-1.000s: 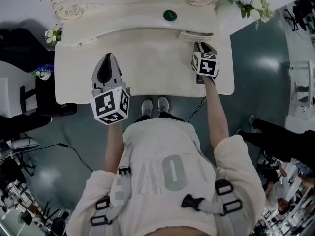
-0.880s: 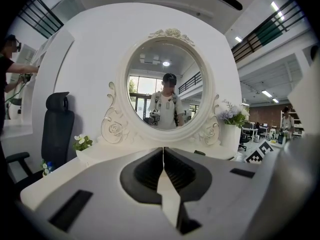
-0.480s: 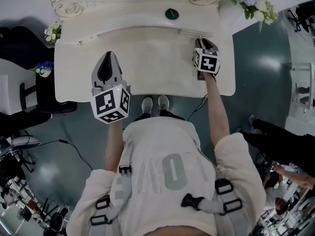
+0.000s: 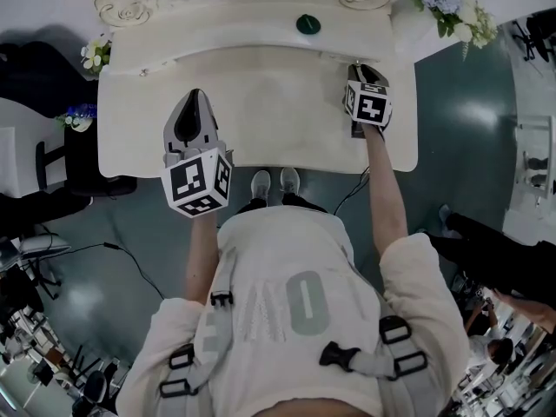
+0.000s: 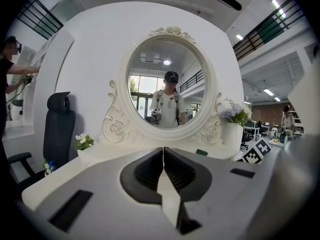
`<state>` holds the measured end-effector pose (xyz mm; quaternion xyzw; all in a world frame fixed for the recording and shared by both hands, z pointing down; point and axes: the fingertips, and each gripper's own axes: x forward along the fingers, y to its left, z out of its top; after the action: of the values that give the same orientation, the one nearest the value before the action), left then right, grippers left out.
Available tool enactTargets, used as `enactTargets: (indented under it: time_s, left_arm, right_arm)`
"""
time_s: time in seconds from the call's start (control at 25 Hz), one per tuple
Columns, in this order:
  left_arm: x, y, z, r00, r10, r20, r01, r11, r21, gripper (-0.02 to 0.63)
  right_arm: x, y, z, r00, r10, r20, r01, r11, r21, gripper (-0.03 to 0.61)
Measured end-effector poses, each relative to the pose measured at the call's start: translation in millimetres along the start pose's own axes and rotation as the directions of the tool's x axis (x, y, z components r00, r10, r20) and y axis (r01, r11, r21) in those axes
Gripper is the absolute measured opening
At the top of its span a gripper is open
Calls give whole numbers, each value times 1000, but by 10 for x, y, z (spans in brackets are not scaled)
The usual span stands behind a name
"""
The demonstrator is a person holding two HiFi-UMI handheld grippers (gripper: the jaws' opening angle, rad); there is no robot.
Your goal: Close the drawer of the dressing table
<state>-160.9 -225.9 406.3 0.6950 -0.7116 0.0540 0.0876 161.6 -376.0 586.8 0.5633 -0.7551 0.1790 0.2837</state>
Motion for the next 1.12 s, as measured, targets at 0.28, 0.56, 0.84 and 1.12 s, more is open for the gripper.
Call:
enactTargets:
  time_s: [0.28,0.56,0.84,1.12]
  left_arm:
    - [-24,31,4,1000,10,-1,-10,1000,1,20]
    - [-43,33,-11,1000,15,-2,-15,1000,7,20]
    - [-41,39,-7,1000,15,-4,-15,1000,9,20]
    - [-69,38,18,1000,13,1,-13,1000,10,20]
  right_arm:
    - [40,-6,35,1000,-2,3,2,1000,0,101]
    - [69,-4,43,1000,-2,7,2,1000,10,102]
    - [74,2,45,1000,-11,8,11,1000,17,103]
    - [63,6,53,1000,-9,17,9,1000,20,106]
